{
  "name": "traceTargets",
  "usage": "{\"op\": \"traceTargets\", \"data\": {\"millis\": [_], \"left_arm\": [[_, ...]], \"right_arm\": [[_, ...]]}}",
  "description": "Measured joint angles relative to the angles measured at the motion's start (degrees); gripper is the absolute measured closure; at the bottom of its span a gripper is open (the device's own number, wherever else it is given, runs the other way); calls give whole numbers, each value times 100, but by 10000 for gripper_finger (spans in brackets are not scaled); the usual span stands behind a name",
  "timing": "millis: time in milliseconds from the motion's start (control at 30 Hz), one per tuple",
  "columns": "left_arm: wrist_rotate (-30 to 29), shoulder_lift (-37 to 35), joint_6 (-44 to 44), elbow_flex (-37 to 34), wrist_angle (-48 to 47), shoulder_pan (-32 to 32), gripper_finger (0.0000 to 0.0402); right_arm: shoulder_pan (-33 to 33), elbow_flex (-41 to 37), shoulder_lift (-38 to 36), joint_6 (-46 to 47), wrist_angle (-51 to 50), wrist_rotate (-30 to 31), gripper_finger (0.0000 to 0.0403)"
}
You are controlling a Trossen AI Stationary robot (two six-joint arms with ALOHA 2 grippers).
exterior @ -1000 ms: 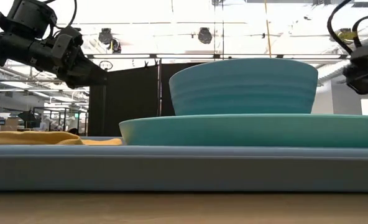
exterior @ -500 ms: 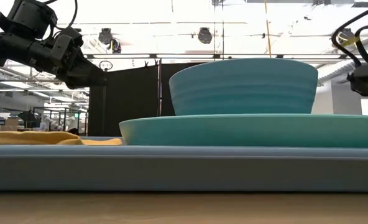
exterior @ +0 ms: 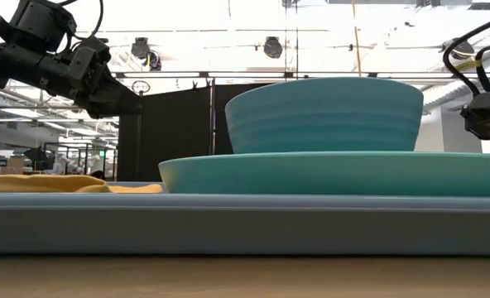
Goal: Set up tray
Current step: Put the orange fork on the yellow napkin
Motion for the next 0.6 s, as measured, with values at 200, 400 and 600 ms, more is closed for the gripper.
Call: {"op": "traceTargets", "data": {"millis": [200,400,600], "left_arm": [[0,-1,-6,0,-1,-2,127],[0,0,-11,0,0,-1,126],[0,1,-12,0,0,0,124]], "right_arm": [[-2,-7,-235,-115,252,74,307],[0,-29,-303,-203,223,444,307],[-2,-284,-303,-36,308,563,316]]}}
